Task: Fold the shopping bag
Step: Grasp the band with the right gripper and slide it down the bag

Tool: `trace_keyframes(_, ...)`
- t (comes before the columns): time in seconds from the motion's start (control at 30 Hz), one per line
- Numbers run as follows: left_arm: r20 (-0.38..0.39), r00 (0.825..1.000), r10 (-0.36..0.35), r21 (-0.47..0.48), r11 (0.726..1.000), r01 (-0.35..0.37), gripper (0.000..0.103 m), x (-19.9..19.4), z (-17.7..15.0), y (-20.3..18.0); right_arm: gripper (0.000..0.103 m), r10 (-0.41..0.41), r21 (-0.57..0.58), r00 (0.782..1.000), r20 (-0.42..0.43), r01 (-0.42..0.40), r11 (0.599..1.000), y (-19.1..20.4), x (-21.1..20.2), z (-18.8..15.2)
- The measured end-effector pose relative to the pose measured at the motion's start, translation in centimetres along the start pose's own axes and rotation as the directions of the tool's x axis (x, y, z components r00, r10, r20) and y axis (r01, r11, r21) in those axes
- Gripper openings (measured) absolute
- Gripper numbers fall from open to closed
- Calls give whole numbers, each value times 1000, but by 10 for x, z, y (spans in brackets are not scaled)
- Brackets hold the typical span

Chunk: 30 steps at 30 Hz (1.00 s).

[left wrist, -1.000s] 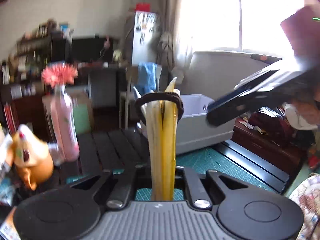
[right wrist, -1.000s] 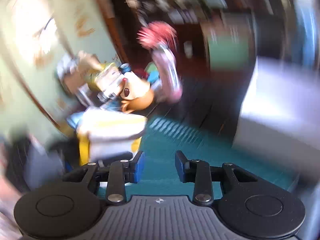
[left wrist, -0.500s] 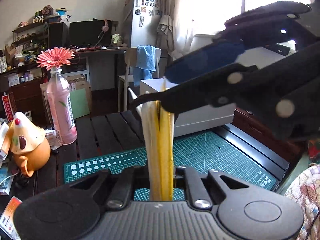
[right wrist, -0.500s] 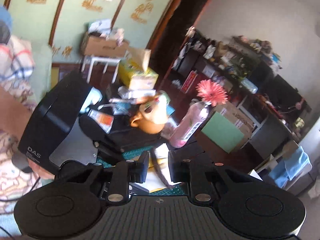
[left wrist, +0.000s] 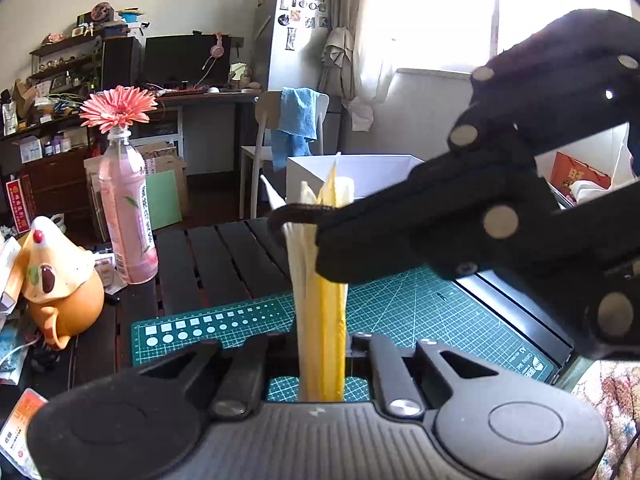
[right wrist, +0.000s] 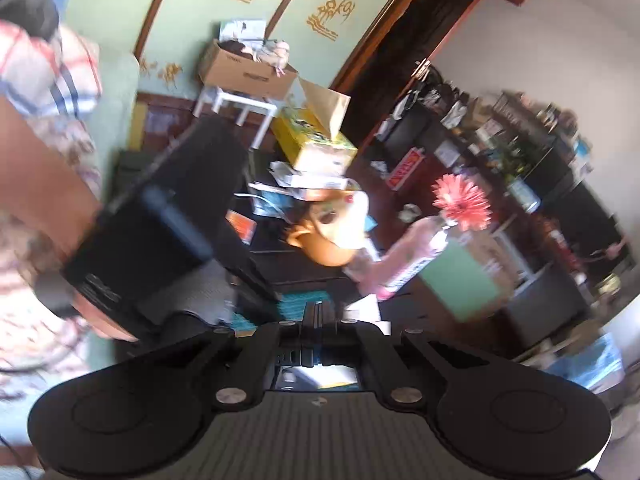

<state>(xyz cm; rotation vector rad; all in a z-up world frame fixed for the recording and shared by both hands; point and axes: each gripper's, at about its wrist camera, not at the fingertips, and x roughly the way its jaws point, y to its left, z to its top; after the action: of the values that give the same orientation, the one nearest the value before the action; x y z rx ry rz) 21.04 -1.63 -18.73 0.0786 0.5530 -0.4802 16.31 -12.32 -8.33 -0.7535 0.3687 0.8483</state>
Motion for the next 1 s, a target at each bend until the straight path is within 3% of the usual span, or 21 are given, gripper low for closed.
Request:
trace_keyframes(0.13, 3, 1000, 8, 25, 1000, -8, 11, -1, -1, -5, 5, -34, 2, 999, 12, 34, 999, -6, -3, 4)
trace_keyframes(0.23, 9, 1000, 4, 45, 999, -4, 11, -1, -2, -7, 11, -36, -51, 999, -26, 34, 998, -2, 4, 5)
trace_keyframes(0.5, 4, 1000, 8, 54, 998, -8, 11, -2, -2, -8, 4, -74, -124, 996, -47, 68, 990, 6, 14, 1)
trace_keyframes(0.7, 17, 1000, 2, 37, 999, -3, 11, -5, -1, -3, 3, 80, 68, 996, -39, -77, 995, -8, 12, -1)
trace_keyframes(0.87, 20, 1000, -23, 16, 1000, 22, 11, -5, 0, 1, 3, 194, 267, 981, 1, -187, 945, -32, 10, -10)
trace_keyframes(1.0, 14, 997, -79, -38, 996, 80, 11, -5, 3, 11, 8, 203, 333, 977, 60, -211, 919, -43, -2, -16)
